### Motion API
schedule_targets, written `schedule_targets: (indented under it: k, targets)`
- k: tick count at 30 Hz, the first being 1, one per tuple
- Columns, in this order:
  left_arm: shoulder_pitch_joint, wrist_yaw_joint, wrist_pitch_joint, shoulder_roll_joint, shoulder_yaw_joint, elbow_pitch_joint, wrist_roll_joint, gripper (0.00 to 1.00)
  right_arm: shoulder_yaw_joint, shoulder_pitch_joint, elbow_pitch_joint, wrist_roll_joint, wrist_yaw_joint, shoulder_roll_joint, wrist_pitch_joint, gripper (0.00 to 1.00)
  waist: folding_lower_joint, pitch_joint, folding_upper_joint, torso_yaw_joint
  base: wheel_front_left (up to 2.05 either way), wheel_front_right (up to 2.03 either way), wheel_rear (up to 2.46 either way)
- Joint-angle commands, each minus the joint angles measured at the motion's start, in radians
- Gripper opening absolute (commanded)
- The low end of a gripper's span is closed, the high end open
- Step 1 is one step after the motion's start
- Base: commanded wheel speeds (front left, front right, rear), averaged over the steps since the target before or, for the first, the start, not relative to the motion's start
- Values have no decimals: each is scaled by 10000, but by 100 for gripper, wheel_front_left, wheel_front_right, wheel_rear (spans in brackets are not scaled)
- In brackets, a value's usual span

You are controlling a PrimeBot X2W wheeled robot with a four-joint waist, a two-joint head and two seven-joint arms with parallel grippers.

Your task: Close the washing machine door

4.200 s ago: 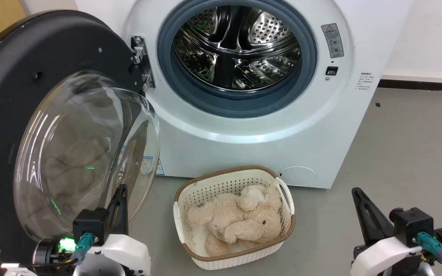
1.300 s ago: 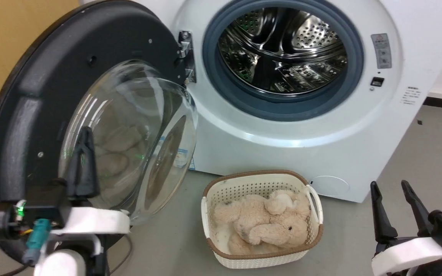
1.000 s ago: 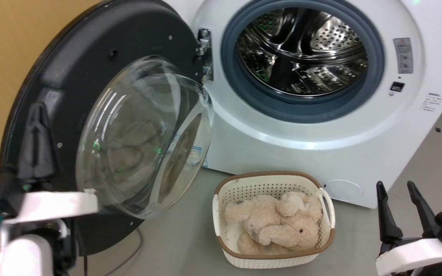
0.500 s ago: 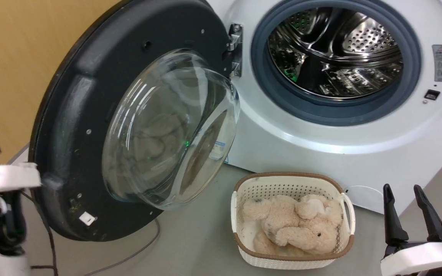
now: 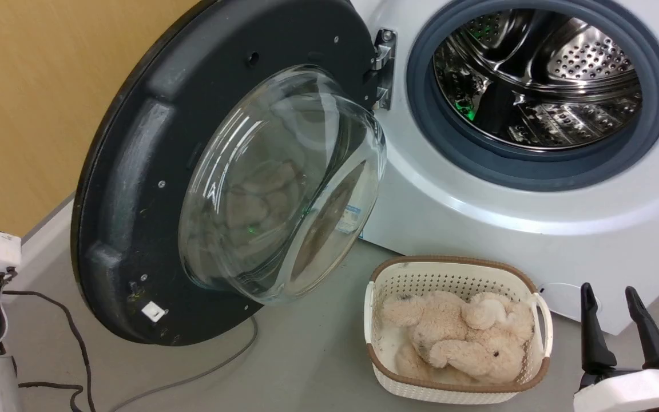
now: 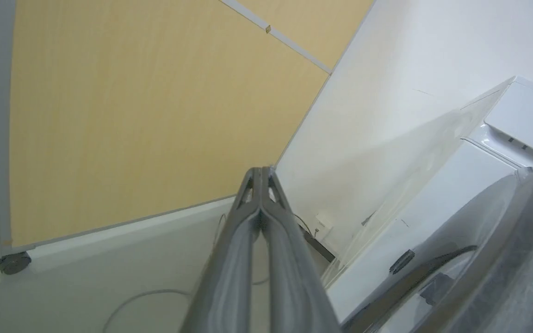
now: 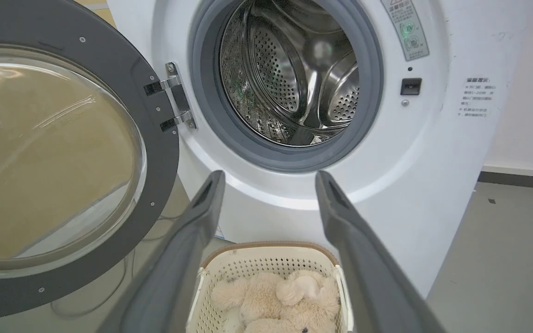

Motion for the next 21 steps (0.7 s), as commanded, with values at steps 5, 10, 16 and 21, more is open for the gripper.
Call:
schedule_targets:
  k: [5, 10, 16, 21]
  targets:
    - [-481, -231, 1111, 236, 49, 991, -1165, 0, -136, 225, 228, 200, 6, 27, -192, 100, -1, 42, 0, 168, 0, 0, 0]
    - [-588, -328, 2136, 309, -200, 1658, -2077, 0, -282, 216, 430, 357, 6, 28, -296, 100, -1, 127, 0, 281, 0, 0, 0]
    - [-317, -402, 3424, 323, -886, 1656, -3405, 0, -547, 130, 754, 626, 7, 30, -421, 100, -1, 254, 0, 392, 0, 0, 0]
    - [228, -457, 4363, 538, -1555, 1295, -4450, 0, -743, 70, 1006, 837, 7, 32, -525, 100, -1, 303, 0, 475, 0, 0, 0]
